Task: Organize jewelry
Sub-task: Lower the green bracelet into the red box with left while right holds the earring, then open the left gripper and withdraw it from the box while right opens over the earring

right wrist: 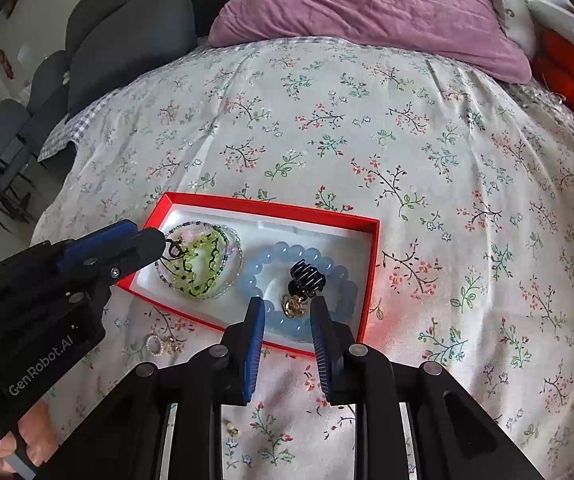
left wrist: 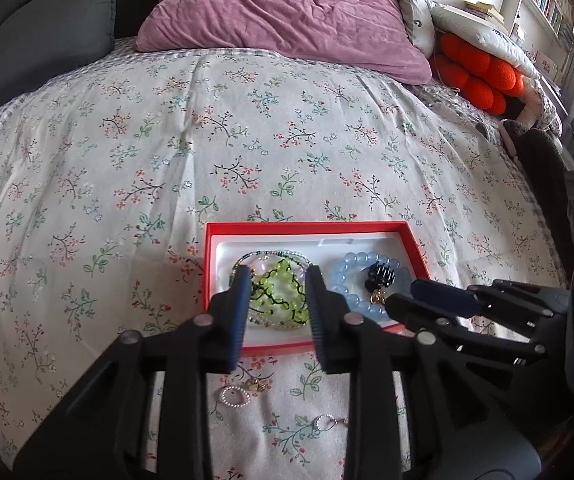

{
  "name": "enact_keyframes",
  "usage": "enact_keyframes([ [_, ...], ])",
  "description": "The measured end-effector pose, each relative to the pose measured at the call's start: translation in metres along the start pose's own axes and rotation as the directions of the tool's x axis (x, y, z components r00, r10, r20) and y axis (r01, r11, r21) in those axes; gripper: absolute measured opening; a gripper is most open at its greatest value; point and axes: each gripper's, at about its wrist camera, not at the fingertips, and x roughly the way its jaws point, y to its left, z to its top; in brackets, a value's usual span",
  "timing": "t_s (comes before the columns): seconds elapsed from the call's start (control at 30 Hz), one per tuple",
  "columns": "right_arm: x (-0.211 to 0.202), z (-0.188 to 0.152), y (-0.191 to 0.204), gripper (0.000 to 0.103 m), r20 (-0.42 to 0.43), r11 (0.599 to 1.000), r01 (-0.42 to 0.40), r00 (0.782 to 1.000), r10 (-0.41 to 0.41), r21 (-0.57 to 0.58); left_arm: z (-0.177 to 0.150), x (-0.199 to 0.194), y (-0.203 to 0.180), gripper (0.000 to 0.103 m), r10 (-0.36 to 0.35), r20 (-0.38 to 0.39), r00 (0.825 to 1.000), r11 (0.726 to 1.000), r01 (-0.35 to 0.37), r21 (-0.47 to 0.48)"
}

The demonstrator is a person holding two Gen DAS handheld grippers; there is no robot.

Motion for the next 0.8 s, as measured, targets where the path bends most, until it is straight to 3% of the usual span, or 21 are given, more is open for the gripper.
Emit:
enact_keyframes([
  [0.2, -0.012, -0.004, 0.002, 0.035, 0.014, 1.0, 0.002, 1.0, -0.002, -0.02, -0.005, -0.012, 0.003, 0.055, 0.026, 0.008, 1.0, 0.999, -0.026, 0.02],
  [0.3, -0.019, -0.007, 0.001, 0.06, 0.031, 1.0, 0.008, 0.999, -0.007, -0.019, -0.007, -0.017, 0.007, 0.062, 0.03, 0.007, 1.0, 0.999, -0.03, 0.019],
  [0.43, -0.029, -0.011, 0.003, 0.061, 0.046, 0.999, 0.007, 0.999, -0.005, -0.032, -0.012, -0.023, 0.012, 0.076, 0.033, 0.001, 0.999, 0.999, -0.033, 0.016],
  [0.57, -0.035, -0.017, 0.003, 0.063, 0.045, 0.999, 0.018, 0.999, -0.017, -0.036, -0.019, -0.027, 0.019, 0.083, 0.043, -0.024, 0.999, 0.999, -0.043, 0.013],
  [0.8, -0.041, -0.029, 0.005, 0.078, 0.038, 0.997, 0.05, 0.998, -0.048, -0.055, -0.034, -0.032, 0.037, 0.097, 0.073, -0.057, 0.996, 0.997, -0.074, -0.006],
])
